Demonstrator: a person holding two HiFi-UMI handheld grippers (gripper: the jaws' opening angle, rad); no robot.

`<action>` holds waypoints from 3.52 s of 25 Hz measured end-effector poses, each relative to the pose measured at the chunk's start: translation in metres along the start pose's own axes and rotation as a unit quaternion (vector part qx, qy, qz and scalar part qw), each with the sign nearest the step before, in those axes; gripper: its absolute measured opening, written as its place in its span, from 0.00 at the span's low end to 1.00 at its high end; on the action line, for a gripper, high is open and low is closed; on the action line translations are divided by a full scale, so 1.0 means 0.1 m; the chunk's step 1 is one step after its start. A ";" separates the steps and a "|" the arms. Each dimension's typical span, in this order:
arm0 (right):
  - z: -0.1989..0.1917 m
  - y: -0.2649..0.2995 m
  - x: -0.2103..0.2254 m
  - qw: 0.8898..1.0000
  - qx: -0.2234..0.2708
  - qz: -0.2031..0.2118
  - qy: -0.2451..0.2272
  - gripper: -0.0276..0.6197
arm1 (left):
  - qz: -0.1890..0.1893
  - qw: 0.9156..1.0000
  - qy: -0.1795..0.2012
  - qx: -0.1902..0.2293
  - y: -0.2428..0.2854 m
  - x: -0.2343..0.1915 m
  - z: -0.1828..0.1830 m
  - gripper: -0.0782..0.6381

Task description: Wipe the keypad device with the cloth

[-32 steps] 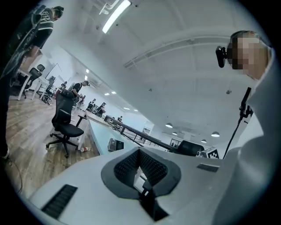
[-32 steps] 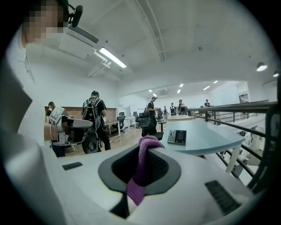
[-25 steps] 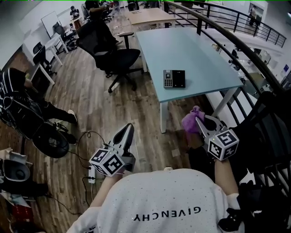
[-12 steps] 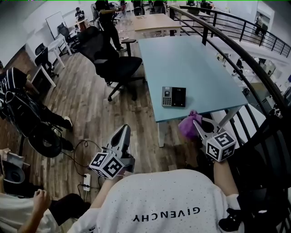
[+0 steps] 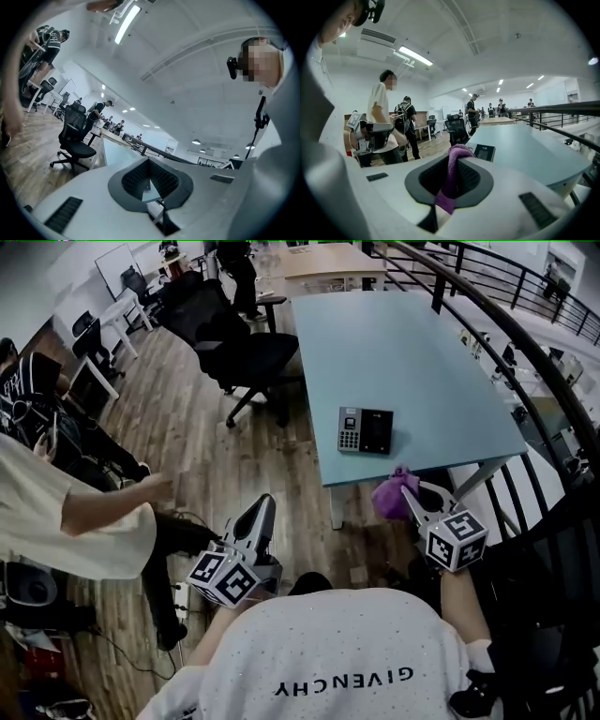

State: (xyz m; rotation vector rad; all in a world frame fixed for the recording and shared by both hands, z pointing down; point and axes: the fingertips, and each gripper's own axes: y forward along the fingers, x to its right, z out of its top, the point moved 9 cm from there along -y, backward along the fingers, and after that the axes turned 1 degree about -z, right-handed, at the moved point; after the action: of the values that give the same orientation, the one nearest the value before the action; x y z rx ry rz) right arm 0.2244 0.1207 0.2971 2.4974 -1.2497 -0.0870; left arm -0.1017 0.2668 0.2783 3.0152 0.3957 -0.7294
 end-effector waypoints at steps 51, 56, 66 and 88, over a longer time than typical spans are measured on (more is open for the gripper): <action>0.21 2.77 0.80 0.994 0.015 0.042 0.097 0.08 | -0.091 0.954 -0.046 -0.282 2.80 -1.50 -1.18 0.11; 0.19 2.74 0.85 0.993 0.028 0.034 0.107 0.08 | -0.104 0.951 -0.058 -0.286 2.86 -1.51 -1.19 0.11; 0.11 2.38 1.12 0.991 0.039 -0.033 0.127 0.08 | -0.108 0.948 -0.051 -0.295 2.91 -1.47 -1.25 0.11; -0.06 1.85 1.44 0.976 0.046 -0.143 0.158 0.08 | -0.125 0.953 -0.062 -0.269 2.72 -1.35 -1.16 0.11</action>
State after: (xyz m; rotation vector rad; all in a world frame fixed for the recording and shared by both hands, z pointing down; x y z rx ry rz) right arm 0.1715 -0.0928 0.3785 2.6225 -0.7803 0.2941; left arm -0.0979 -0.0207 0.4303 2.4195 0.8271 -0.6802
